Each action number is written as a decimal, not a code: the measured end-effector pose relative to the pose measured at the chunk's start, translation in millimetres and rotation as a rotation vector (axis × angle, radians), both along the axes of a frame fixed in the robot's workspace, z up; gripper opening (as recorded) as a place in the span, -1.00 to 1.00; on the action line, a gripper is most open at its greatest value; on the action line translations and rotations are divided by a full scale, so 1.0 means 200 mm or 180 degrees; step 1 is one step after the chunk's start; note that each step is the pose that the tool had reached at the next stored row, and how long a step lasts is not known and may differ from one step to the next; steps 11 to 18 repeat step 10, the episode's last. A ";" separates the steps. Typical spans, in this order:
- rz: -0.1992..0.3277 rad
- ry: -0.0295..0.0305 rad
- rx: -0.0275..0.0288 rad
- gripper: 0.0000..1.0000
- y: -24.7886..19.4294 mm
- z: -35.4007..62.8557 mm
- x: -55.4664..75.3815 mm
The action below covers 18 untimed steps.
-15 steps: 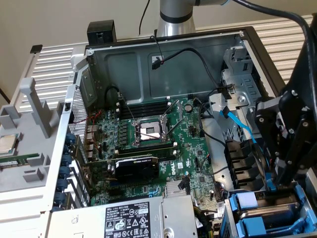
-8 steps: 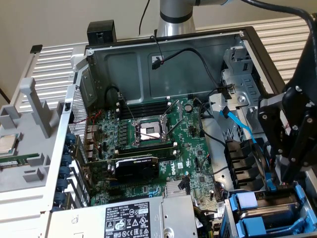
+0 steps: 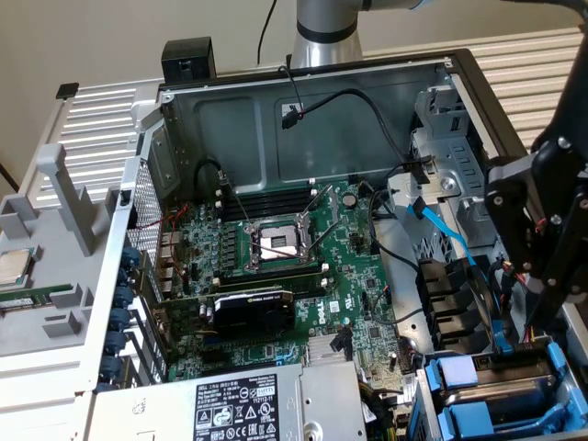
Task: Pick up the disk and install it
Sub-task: 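Insert the second disk wire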
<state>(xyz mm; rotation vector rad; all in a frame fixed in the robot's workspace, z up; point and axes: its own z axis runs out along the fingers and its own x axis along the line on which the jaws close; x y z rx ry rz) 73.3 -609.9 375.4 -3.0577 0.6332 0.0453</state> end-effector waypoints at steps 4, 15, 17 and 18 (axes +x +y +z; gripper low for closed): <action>0.0027 0.0006 -0.0001 -0.79 0.000 0.001 0.00; 0.0030 0.0007 -0.0001 -0.79 0.001 0.001 0.00; 0.0030 0.0007 -0.0001 -0.79 0.001 0.001 0.00; 0.0030 0.0007 -0.0001 -0.79 0.001 0.001 0.00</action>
